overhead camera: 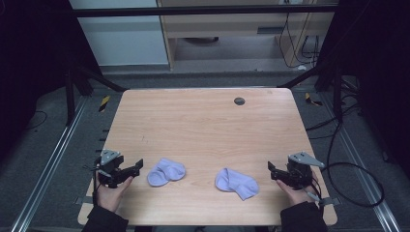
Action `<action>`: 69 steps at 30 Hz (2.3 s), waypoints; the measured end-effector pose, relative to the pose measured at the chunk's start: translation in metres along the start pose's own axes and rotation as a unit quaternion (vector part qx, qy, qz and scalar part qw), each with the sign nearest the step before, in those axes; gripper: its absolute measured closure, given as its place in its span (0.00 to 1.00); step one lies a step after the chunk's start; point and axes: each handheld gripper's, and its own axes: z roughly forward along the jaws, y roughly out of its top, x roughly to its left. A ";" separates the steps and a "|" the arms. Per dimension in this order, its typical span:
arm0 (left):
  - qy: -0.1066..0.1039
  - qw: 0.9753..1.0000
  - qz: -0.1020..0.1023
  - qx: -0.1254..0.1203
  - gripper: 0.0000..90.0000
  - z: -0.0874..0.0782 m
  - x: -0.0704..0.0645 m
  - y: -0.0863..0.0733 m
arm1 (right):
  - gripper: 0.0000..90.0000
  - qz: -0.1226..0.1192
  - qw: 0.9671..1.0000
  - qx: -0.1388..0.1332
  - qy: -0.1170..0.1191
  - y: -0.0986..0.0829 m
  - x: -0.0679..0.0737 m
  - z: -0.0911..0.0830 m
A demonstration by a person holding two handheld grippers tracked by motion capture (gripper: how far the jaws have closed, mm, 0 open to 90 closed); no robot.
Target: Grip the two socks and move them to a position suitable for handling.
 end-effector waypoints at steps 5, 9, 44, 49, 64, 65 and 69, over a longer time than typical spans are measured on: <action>-0.008 1.000 0.001 -0.005 0.24 -0.002 -0.009 0.001 | 0.26 -0.001 1.000 -0.011 0.006 0.001 0.000 -0.005; -0.018 1.000 0.005 -0.007 0.26 -0.004 -0.017 0.001 | 0.30 -0.010 1.000 -0.013 0.007 0.003 0.002 -0.008; -0.102 0.990 0.094 -0.006 0.38 0.021 -0.144 0.024 | 0.51 -0.091 0.990 0.013 0.109 0.021 0.062 -0.011; -0.113 0.988 0.103 0.002 0.40 0.027 -0.160 0.021 | 0.54 -0.096 0.988 0.023 0.115 0.015 0.062 -0.013; -0.121 0.983 0.139 0.027 0.44 0.044 -0.195 0.009 | 0.61 -0.116 0.981 0.064 0.141 -0.006 0.075 -0.010; -0.122 0.982 0.141 0.028 0.45 0.045 -0.196 0.009 | 0.61 -0.118 0.981 0.067 0.142 -0.007 0.076 -0.010; -0.127 0.981 0.142 0.036 0.46 0.052 -0.204 0.004 | 0.63 -0.124 0.978 0.075 0.148 -0.011 0.078 -0.010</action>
